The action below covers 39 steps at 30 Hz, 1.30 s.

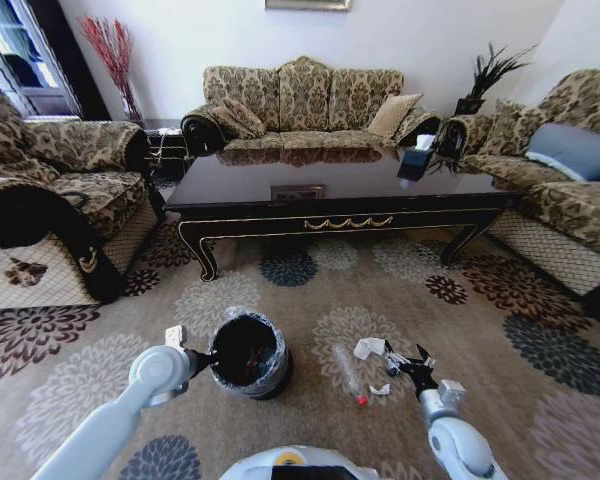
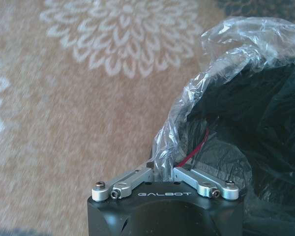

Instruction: Move to the front of the table and pick up the trash from the floor, then place it into the trash bin.

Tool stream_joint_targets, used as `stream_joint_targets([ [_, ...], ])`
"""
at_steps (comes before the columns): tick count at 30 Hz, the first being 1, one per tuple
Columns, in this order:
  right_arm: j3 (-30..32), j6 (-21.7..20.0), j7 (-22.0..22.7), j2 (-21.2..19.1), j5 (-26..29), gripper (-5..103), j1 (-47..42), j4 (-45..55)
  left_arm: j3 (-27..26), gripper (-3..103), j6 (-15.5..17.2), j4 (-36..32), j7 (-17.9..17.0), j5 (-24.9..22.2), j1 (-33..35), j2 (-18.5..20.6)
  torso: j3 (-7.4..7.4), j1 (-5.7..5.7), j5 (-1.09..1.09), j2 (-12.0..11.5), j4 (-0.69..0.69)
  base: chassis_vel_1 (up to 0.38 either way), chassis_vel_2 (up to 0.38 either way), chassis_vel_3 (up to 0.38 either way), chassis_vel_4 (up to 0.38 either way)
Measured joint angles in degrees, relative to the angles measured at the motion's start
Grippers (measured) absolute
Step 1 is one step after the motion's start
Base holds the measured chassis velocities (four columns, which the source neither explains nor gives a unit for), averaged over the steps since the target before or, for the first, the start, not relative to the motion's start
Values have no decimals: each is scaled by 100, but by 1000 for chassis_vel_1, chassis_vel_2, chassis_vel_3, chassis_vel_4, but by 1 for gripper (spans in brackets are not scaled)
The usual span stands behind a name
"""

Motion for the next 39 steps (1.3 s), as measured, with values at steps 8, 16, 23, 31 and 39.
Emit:
stream_joint_targets([
  [8, -350, -361, 262, -120, 404, 100, 593, -775, -26, 0, -6, -176, -624, -709, -133, 239, 0, 0, 0, 0, -1, 0, 0, 0, 0],
  [16, -555, -472, 506, 4, 413, 100, 1177, -1751, 59, 0, -6, -136, -747, -735, -217, 317, 0, 0, 1, 0, -1, 0, 0, 0, 0],
  [23, -621, -714, 832, 244, 906, 98, 1825, -2431, 87, 0, -6, -110, -746, -735, -258, 272, 0, 0, -1, 0, 0, 0, 0, 0, 0],
  [31, -648, -927, 1031, 299, 1143, 78, 1904, -2556, 80, 0, -5, -82, -737, -737, -262, 261, 0, 0, 0, 0, -1, 0, 0, 0, 0],
  [39, -679, -1184, 1272, 330, 1226, 46, 1978, -2724, 115, 0, -4, -84, -723, -761, -285, 209, 0, 0, 0, 0, -1, 0, 0, 0, 0],
])
